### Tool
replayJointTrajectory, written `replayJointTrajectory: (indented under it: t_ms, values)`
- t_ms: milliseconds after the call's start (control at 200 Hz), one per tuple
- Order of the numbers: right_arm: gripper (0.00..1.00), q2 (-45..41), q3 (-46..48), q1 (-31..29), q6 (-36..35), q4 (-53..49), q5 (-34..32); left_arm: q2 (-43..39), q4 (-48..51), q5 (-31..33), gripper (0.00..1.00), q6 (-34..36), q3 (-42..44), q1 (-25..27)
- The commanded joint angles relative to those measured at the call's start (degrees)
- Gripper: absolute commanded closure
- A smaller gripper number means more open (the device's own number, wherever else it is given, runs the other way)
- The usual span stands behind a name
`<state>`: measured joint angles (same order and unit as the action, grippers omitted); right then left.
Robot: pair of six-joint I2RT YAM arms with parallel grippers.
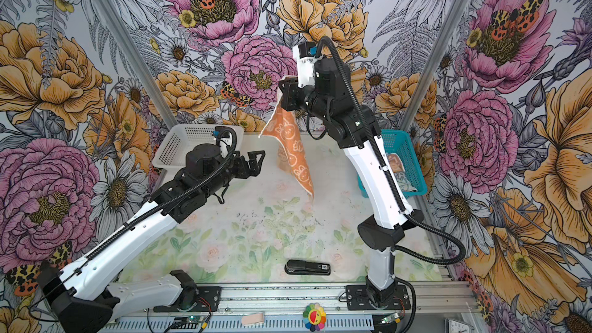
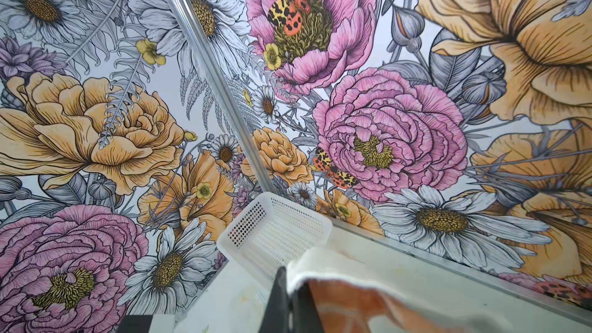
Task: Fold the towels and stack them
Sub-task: 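Lift the orange bunny towel with the right gripper while the left arm moves inward, then lower the orange towel onto the table center and release it with the right gripper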
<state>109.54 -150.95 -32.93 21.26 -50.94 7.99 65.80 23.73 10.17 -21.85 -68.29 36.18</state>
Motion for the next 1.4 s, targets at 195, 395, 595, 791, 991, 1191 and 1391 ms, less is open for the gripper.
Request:
replayJointTrajectory:
  t_ms: [195, 395, 595, 791, 991, 1191, 1391]
  values:
    - [1.0, -0.2, 21.9, 8.5, 0.5, -1.8, 2.3, 1.4, -2.0, -1.5, 0.01, -1.6, 2.4, -4.4]
    - [0.96, 2.1, 34.7, 16.1, -4.1, 1.2, -3.7, 5.3, -2.3, -4.7, 0.01, -3.2, 3.3, -4.9]
    - [0.87, 8.5, 31.6, 21.4, -6.5, 1.2, -6.3, 6.7, -2.2, -5.7, 0.01, -4.3, 3.8, -4.6]
    - [0.36, 6.0, 32.8, 19.6, -6.1, 1.3, -5.3, 7.4, -0.8, -5.8, 0.01, -4.3, 3.7, -4.8]
    - [0.19, -2.7, 46.1, 10.8, -5.5, 2.6, -6.1, 7.7, -0.3, -8.2, 0.01, -5.3, 4.5, -7.7]
    - [0.18, -9.1, 64.0, 2.7, 1.0, 10.6, -1.7, 5.0, -0.6, -10.1, 0.01, -7.3, 7.4, -11.3]
    - [0.22, -6.2, 70.5, -5.4, 4.0, 14.5, -1.1, 2.8, -0.9, -11.5, 0.01, -8.6, 10.6, -12.8]
